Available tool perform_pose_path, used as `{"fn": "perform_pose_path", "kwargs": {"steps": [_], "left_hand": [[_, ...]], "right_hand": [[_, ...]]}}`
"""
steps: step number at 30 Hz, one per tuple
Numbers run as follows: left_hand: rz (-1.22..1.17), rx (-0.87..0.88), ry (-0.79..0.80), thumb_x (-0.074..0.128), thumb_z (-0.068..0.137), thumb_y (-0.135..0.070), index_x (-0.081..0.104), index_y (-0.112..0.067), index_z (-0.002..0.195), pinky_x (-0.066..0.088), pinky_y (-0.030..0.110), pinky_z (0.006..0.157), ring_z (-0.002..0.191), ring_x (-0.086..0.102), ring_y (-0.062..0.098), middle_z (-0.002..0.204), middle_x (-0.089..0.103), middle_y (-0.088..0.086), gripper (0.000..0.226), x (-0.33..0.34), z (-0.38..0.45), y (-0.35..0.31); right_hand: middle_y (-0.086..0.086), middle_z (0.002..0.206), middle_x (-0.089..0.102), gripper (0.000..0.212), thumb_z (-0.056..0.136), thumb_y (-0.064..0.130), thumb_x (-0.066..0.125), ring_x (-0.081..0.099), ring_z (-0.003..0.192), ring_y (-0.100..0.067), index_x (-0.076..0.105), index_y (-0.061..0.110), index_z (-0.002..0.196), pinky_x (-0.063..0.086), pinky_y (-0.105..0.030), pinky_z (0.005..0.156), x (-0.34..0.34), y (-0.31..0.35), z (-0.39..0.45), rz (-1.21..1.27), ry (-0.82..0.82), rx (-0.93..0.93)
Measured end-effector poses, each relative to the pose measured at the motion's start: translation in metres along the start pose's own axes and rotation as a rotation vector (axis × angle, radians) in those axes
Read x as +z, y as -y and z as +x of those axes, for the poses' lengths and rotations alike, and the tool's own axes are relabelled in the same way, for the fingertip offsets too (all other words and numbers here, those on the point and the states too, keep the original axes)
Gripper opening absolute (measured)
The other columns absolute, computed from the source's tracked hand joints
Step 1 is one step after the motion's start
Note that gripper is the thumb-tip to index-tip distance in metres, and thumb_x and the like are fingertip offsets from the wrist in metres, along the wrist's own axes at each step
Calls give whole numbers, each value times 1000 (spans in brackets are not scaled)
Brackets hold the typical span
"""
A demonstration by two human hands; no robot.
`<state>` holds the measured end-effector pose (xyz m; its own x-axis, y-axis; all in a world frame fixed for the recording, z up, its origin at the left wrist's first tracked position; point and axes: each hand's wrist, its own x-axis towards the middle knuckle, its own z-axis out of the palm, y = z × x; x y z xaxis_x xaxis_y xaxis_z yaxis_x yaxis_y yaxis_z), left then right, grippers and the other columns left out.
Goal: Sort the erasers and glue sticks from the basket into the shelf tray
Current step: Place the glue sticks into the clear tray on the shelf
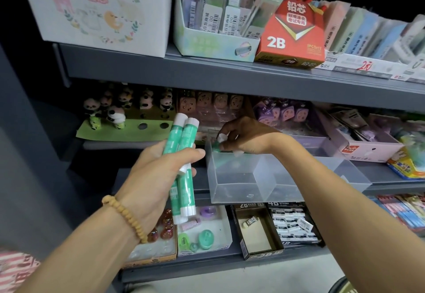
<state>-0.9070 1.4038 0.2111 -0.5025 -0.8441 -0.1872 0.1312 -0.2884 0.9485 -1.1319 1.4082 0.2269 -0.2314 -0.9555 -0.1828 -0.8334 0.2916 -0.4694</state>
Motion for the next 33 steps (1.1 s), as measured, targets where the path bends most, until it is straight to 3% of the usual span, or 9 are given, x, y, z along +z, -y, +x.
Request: {"fn": "perform_pose_path", "kwargs": {"steps": [6,11,16,20,24,26,29,31,33], "left_hand": [[11,2,3,75,76,-18,72,-17,98,47,26,68,63,63,8,75,67,-7,22,2,1,0],[94,-2,17,77,76,-21,71,-18,96,46,26,66,70,64,13,79,67,-2,21,5,4,1],[135,-10,15,77,77,-20,71,-18,95,47,27,67,75,64,17,85,68,2,19,12,3,3],[144,-18,17,77,78,-19,71,-18,96,47,27,67,74,63,18,85,67,1,19,14,2,5],[148,-16,23,77,78,-19,70,-16,97,48,28,69,75,63,18,85,66,2,20,15,1,5],[153,-10,26,77,77,-19,70,-16,97,48,28,69,76,63,18,85,67,2,21,15,2,4],[185,-2,57,77,77,-18,70,-15,98,48,26,69,78,62,18,87,66,2,22,15,3,4],[240,6,79,78,77,-19,70,-15,96,50,28,73,79,62,19,88,66,3,21,15,4,7],[306,9,107,80,74,-23,71,-16,93,50,35,80,80,63,19,86,67,5,22,17,5,9]], "right_hand": [[10,100,61,34,86,20,73,62,98,-16,66,21,119,54,-25,80,-10,-1,-11,-73,-49,22],[0,108,68,24,93,14,62,62,105,-18,72,17,114,47,-23,91,-18,-11,-21,-14,-276,47],[3,96,68,14,87,21,73,62,92,-16,78,19,99,47,-22,85,-19,-18,-38,-97,-205,94],[1,103,70,22,84,20,77,63,95,-17,78,17,106,49,-24,89,-16,-25,-38,-139,-191,119],[8,80,69,18,82,12,79,62,81,-14,79,12,100,53,-21,79,-9,-24,-34,136,-305,104],[1,86,75,14,82,10,78,63,83,-13,80,11,96,50,-15,74,-3,-23,-30,133,-301,70],[0,89,71,14,91,15,69,61,85,-11,79,11,98,45,-18,72,4,-21,-28,89,-361,84],[4,78,65,14,94,13,63,56,71,-6,76,8,96,42,-13,62,3,-18,-32,260,-443,107],[3,75,67,12,94,11,63,56,61,-6,74,6,93,44,-13,58,4,-9,-43,549,-411,86]]}}
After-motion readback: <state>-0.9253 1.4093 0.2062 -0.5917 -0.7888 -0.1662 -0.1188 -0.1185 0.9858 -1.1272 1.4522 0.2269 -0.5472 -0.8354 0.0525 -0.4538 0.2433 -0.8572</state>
